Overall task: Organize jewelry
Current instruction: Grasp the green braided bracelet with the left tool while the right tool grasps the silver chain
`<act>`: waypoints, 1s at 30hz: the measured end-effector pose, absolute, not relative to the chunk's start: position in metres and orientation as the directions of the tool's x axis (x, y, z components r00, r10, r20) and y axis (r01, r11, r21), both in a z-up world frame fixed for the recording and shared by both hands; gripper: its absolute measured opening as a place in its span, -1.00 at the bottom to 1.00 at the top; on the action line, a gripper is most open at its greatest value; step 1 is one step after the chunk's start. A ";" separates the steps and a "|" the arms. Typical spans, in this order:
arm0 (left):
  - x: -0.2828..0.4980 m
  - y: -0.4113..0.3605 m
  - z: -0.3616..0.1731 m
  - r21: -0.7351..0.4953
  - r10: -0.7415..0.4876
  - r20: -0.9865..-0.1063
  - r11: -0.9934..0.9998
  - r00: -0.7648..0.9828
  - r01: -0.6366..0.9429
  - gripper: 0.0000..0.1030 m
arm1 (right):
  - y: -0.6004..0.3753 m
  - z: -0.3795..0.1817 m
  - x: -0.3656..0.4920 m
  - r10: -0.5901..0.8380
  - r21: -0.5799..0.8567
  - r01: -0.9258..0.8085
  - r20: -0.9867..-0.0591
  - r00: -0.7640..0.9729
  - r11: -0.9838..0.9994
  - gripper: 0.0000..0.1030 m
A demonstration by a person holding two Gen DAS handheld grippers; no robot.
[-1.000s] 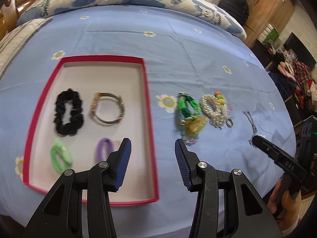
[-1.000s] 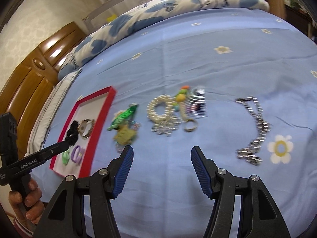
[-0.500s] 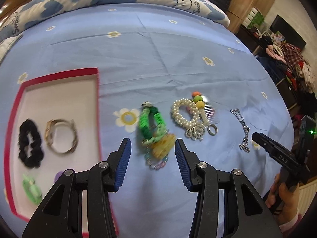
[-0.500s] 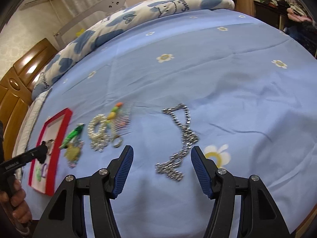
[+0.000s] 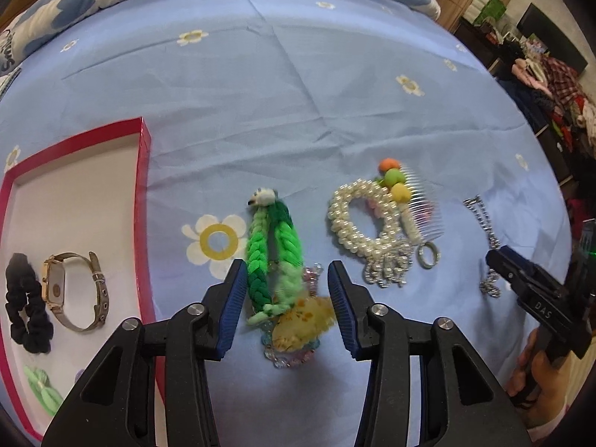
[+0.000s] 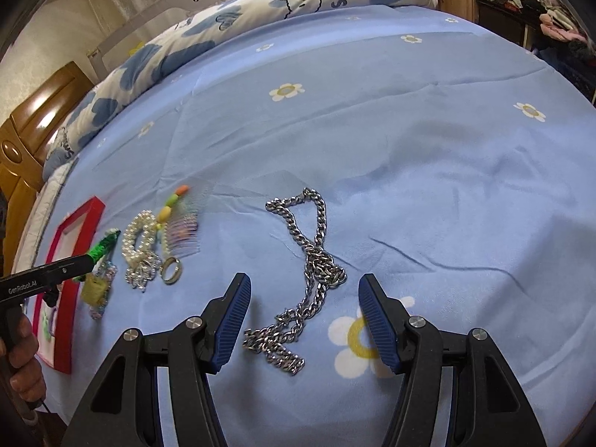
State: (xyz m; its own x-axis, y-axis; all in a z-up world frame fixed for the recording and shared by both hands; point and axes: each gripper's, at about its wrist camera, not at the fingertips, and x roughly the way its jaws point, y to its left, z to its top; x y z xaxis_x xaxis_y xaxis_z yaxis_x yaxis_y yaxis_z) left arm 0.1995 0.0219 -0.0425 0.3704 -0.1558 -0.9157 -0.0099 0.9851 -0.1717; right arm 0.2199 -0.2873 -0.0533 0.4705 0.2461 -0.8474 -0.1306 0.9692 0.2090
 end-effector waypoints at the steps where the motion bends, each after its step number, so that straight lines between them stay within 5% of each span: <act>1: 0.200 0.022 -0.046 -0.158 -0.143 -0.921 0.987 0.363 -0.013 -0.58 | -0.287 -0.054 0.220 0.242 0.203 -0.133 -0.848 0.471 0.970 0.20; 3: 0.200 0.023 -0.048 -0.175 -0.160 -0.919 0.984 0.359 -0.010 -0.78 | -0.285 -0.056 0.220 0.220 0.177 -0.134 -0.850 0.478 0.975 0.11; 7: 0.196 0.023 -0.045 -0.172 -0.159 -0.913 0.985 0.375 -0.002 -0.80 | -0.287 -0.056 0.221 0.187 0.148 -0.118 -0.853 0.487 0.982 -0.68; 8: 0.193 0.023 -0.044 -0.175 -0.161 -0.910 0.984 0.381 -0.003 -0.81 | -0.289 -0.056 0.220 0.191 0.152 -0.119 -0.853 0.486 0.981 -0.73; 30: 0.124 0.075 0.025 -0.256 -0.170 -0.831 0.962 0.530 -0.093 -0.81 | -0.234 0.023 0.192 0.454 0.341 -0.301 -0.717 0.530 0.891 -0.84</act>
